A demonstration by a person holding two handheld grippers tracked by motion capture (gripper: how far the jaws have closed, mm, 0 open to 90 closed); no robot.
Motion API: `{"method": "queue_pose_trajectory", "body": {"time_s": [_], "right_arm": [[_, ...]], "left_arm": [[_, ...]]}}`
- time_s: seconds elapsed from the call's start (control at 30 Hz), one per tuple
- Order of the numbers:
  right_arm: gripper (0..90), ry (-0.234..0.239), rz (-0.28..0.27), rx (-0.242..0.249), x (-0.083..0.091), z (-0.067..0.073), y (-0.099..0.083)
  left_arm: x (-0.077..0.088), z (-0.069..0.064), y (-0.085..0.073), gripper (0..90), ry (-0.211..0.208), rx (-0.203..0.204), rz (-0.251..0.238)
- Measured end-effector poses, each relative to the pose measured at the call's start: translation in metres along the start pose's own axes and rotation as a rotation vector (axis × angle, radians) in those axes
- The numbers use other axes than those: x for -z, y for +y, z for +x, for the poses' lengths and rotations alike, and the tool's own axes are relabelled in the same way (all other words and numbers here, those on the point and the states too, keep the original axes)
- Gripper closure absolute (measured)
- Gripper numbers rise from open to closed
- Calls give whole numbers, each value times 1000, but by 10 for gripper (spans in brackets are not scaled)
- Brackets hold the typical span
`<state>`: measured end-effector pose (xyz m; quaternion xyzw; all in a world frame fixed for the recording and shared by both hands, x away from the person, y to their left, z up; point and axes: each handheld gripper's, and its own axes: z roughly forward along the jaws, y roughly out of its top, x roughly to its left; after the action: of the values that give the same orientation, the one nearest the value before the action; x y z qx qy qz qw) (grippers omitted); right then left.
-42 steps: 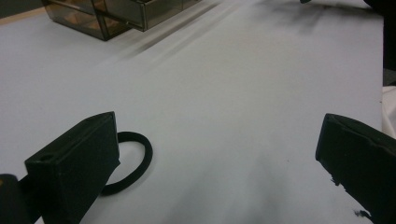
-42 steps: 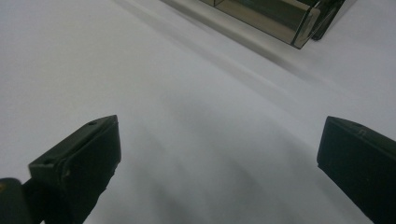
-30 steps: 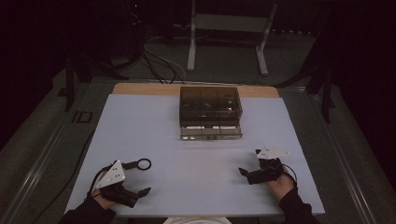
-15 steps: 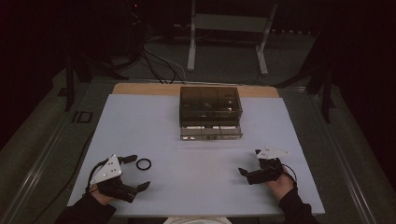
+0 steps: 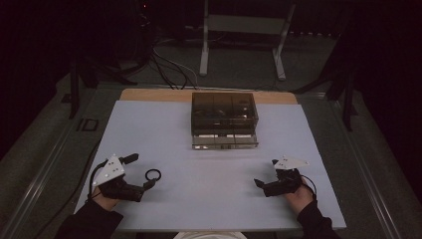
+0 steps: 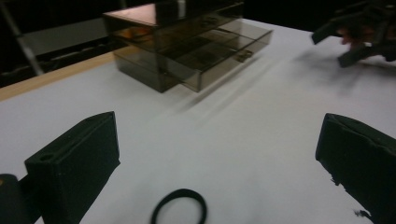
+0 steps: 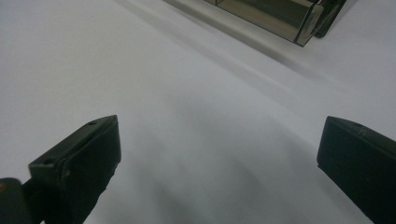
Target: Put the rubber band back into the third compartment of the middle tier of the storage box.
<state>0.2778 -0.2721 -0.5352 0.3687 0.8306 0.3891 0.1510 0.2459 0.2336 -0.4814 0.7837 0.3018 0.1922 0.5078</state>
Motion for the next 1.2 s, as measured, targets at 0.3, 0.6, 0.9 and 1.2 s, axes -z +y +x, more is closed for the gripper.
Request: {"method": "queue_pose_trajectory", "body": {"time_s": [0.3, 0.6, 0.9, 1.2], "right_arm": [[0, 4, 7, -4, -1, 0, -1], [0, 5, 5, -6, 0, 0, 0], [0, 6, 3, -9, 0, -1, -1], [0, 5, -2, -10, 1, -1, 0]], "left_arm": [[-7, 8, 3, 11, 89, 27, 44], [-19, 11, 1, 11, 134, 38, 103], [-30, 18, -6, 11, 176, 84, 200], [-37, 22, -10, 11, 171, 151, 286]]}}
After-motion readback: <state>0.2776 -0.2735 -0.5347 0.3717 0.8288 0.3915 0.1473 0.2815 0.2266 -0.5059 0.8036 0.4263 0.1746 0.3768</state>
